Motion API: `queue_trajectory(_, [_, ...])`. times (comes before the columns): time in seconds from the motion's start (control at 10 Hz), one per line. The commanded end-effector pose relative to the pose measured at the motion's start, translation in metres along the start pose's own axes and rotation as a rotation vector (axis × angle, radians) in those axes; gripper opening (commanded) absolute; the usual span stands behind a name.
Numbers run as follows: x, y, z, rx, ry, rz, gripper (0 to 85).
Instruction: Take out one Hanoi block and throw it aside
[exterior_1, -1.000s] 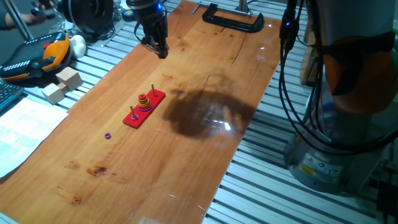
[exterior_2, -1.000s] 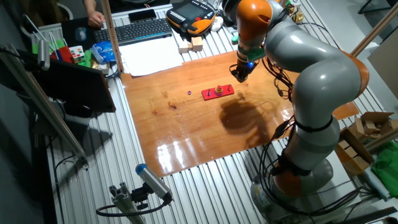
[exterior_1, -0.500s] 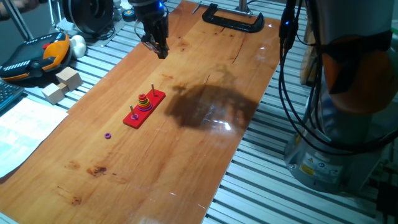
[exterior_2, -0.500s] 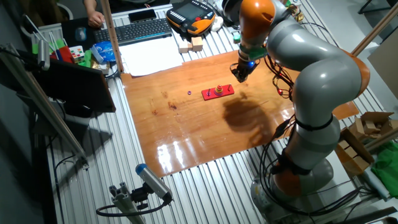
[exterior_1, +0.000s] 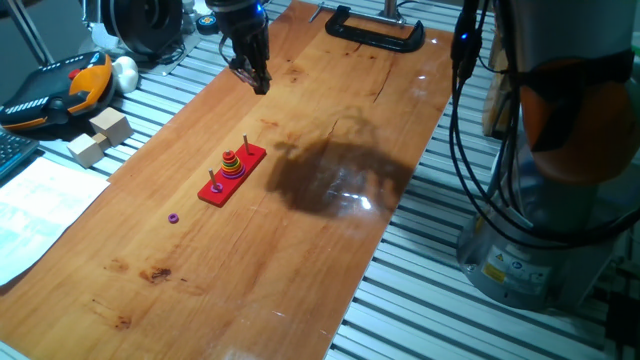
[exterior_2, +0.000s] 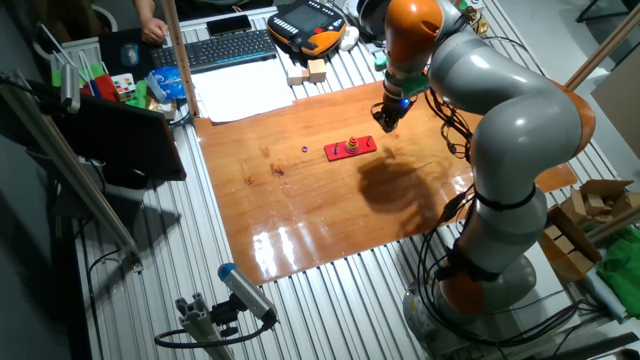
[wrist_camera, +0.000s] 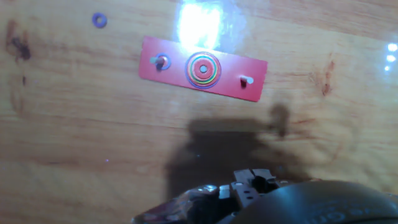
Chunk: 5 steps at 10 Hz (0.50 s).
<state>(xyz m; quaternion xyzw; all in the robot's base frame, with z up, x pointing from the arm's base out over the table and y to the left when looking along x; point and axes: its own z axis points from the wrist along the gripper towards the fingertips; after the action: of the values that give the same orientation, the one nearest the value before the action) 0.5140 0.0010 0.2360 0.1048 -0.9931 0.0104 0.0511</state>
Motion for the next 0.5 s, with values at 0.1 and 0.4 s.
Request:
queue_trajectory(0.1, [-0.003, 0.001, 0.001, 0.001, 0.006, 0.011, 0.7])
queue_trajectory(0.4, [-0.03, 0.004, 0.005, -0.015, 0.011, 0.01, 0.7])
